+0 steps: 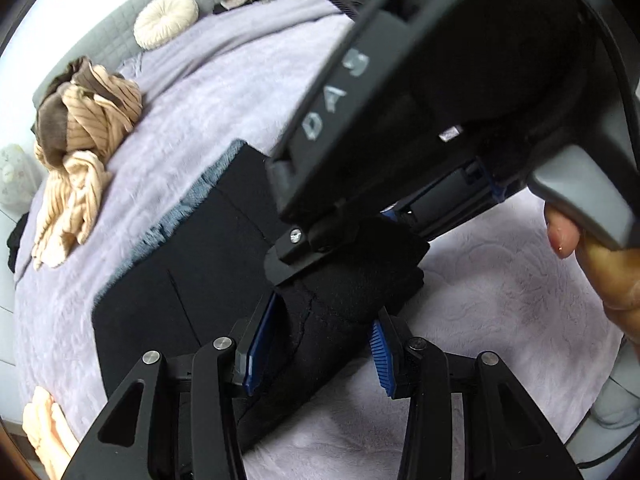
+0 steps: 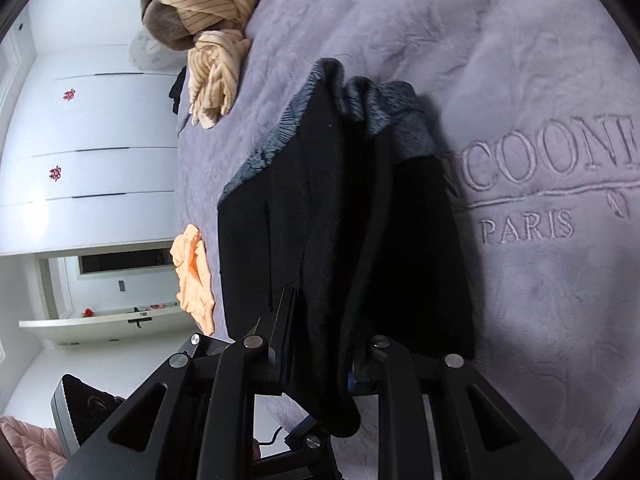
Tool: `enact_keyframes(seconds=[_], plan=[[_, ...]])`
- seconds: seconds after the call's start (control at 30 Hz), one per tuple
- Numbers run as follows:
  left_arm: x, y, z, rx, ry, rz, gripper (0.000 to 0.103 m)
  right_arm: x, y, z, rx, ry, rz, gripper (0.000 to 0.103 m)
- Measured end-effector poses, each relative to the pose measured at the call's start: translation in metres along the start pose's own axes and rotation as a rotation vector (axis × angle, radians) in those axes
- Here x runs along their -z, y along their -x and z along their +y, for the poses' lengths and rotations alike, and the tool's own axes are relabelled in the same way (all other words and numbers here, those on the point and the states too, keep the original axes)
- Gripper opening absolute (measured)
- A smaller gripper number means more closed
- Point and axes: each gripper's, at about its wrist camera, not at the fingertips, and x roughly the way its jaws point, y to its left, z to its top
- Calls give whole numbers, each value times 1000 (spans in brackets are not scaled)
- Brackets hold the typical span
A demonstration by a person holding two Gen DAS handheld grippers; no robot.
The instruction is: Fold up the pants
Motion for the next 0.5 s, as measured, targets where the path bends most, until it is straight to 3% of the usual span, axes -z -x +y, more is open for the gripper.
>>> enact_keyframes(seconds=[0.07, 0.17, 0.27, 0.3, 0.33, 0.4, 0.47, 0.5], plan=[[4, 3, 4, 25, 0, 13, 48, 4, -1, -6, 4, 1, -3, 24], [12, 14, 18, 73, 25, 34, 63, 8, 3, -1, 80, 41, -13, 25], [21, 28, 39, 69, 59, 41, 63, 10, 6, 10, 155, 82, -21, 28], [24, 32, 48, 70, 83, 48, 71, 12, 8, 14, 183, 93, -27, 29], [27, 35, 59, 69, 118, 60, 90, 15, 9, 19, 214, 104, -34, 31], [33, 41, 86, 60, 205, 77, 100, 21, 13, 24, 308, 125, -56, 39], [41, 42, 109, 30, 268, 100, 100, 29, 18, 29, 462, 140, -80, 62], [45, 41, 121, 12, 298, 114, 100, 31, 22, 31, 489, 143, -93, 63]])
